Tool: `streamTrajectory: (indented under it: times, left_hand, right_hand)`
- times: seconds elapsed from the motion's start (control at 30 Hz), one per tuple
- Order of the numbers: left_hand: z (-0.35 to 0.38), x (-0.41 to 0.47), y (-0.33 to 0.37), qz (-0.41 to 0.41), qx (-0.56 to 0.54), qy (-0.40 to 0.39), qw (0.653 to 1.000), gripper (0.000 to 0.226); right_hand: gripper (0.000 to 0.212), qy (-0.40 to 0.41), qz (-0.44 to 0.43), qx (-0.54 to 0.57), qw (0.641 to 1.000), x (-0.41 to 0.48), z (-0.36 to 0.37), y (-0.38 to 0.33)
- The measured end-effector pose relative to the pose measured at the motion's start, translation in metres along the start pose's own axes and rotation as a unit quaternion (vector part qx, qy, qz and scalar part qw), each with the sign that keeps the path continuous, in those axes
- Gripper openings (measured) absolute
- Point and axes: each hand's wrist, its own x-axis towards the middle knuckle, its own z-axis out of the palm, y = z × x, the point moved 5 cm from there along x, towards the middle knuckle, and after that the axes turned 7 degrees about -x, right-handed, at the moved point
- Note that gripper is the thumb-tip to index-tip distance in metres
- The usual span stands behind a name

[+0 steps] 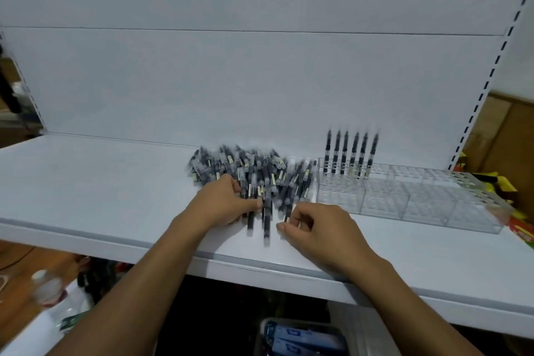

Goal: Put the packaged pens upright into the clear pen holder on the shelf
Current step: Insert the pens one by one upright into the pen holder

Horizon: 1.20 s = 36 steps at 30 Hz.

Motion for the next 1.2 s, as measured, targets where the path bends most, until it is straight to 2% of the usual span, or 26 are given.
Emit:
streamTrajectory:
  times: [0.13, 0.23, 0.37, 0.43, 0.6, 0.7, 0.8, 0.97, 1.03, 1.2]
  left_hand:
    - [-0.001, -0.001, -0.003, -0.018, -0.086, -0.031, 0.996, 0.046]
    - [0.0, -0.006, -0.002, -0.028, -0.173, -0.037, 0.984, 0.032]
    - [-0.001, -0.007, -0.005, -0.031, -0.174, -0.028, 0.984, 0.017]
    - [-0.002, -0.009, -0.007, -0.031, -0.167, -0.027, 0.985, 0.014]
    - [0.002, -0.009, -0.007, -0.003, -0.298, -0.005, 0.955, 0.015]
    - [0.002, -0.007, 0.0, 0.027, -0.358, 0.017, 0.933, 0.018]
    - [0.004, -0.005, 0.016, 0.054, -0.419, 0.013, 0.906, 0.02]
    - [0.018, 0.007, 0.054, 0.111, -0.449, -0.029, 0.886, 0.019]
    - [0.026, 0.013, 0.072, 0.138, -0.451, -0.046, 0.881, 0.016]
    - [0.047, 0.03, 0.117, 0.192, -0.459, -0.082, 0.864, 0.014]
  right_hand:
    - [0.02, -0.002, 0.039, 0.07, 0.997, -0.004, -0.002, 0.006]
    - [0.014, -0.017, 0.061, 0.102, 0.993, -0.008, -0.007, 0.009]
    - [0.004, -0.064, 0.094, 0.226, 0.967, -0.011, -0.012, 0.015]
    - [0.008, -0.082, 0.109, 0.284, 0.949, -0.012, -0.012, 0.019]
    - [0.019, -0.096, 0.108, 0.387, 0.911, -0.016, -0.005, 0.024]
    - [0.025, -0.095, 0.086, 0.393, 0.911, -0.015, -0.009, 0.023]
    - [0.023, -0.077, 0.082, 0.389, 0.915, -0.013, -0.021, 0.027]
    - [0.012, -0.022, 0.079, 0.374, 0.924, -0.005, -0.051, 0.047]
    - [0.004, 0.009, 0.078, 0.37, 0.926, 0.0, -0.064, 0.06]
    - [0.007, 0.112, 0.083, 0.343, 0.929, 0.017, -0.102, 0.1]
